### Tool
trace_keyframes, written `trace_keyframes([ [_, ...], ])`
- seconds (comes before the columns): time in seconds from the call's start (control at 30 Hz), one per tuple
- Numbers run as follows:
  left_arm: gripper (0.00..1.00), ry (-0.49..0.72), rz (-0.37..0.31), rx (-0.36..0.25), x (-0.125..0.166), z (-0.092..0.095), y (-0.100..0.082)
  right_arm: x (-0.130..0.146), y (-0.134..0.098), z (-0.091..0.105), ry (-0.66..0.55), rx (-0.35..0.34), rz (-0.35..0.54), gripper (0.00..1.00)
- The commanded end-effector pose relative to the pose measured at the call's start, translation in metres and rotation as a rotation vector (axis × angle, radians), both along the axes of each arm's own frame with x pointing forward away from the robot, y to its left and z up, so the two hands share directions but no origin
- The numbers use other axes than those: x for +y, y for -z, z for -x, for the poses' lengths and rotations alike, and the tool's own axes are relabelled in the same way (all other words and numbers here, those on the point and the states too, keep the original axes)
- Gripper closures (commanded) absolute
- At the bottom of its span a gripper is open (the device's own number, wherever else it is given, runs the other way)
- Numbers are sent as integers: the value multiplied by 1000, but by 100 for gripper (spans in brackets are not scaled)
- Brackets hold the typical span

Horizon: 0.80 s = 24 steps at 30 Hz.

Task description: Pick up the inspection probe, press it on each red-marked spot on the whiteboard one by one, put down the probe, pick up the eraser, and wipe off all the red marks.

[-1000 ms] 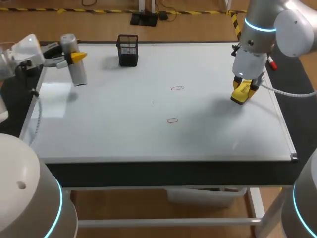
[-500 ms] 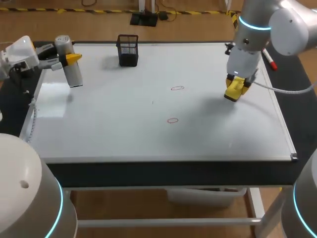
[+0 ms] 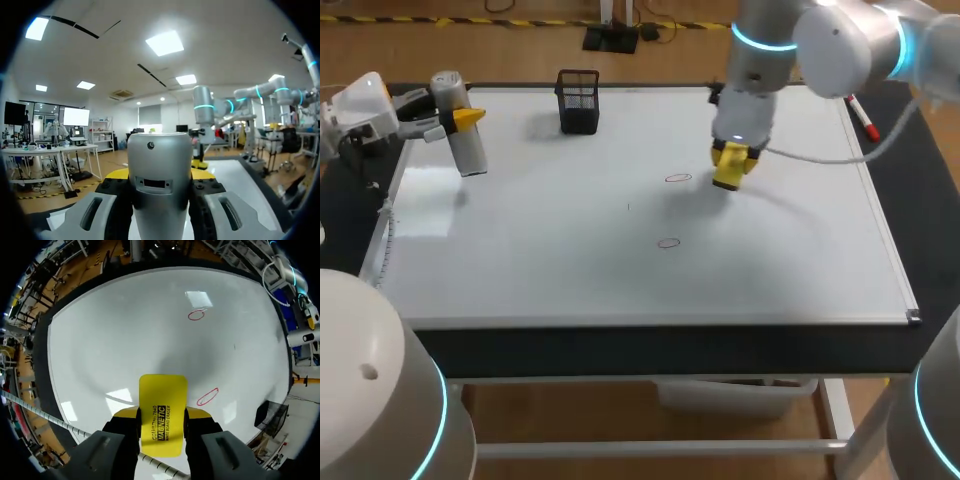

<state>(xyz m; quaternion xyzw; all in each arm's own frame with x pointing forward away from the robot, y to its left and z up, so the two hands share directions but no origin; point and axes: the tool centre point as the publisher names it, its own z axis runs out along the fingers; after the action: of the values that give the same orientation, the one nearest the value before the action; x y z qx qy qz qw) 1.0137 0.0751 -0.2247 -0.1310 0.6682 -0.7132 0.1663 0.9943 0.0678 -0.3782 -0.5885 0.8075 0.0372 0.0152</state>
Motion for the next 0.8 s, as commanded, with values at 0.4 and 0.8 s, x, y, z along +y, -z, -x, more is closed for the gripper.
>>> trace_keyframes([
  [0.4, 100, -1, 1, -3, 0, 0, 0, 104, 14, -21, -204, 37, 63, 100],
  [0.8, 100, -1, 1, -3, 0, 0, 0, 137, 23, -18, -275, 42, 85, 100],
])
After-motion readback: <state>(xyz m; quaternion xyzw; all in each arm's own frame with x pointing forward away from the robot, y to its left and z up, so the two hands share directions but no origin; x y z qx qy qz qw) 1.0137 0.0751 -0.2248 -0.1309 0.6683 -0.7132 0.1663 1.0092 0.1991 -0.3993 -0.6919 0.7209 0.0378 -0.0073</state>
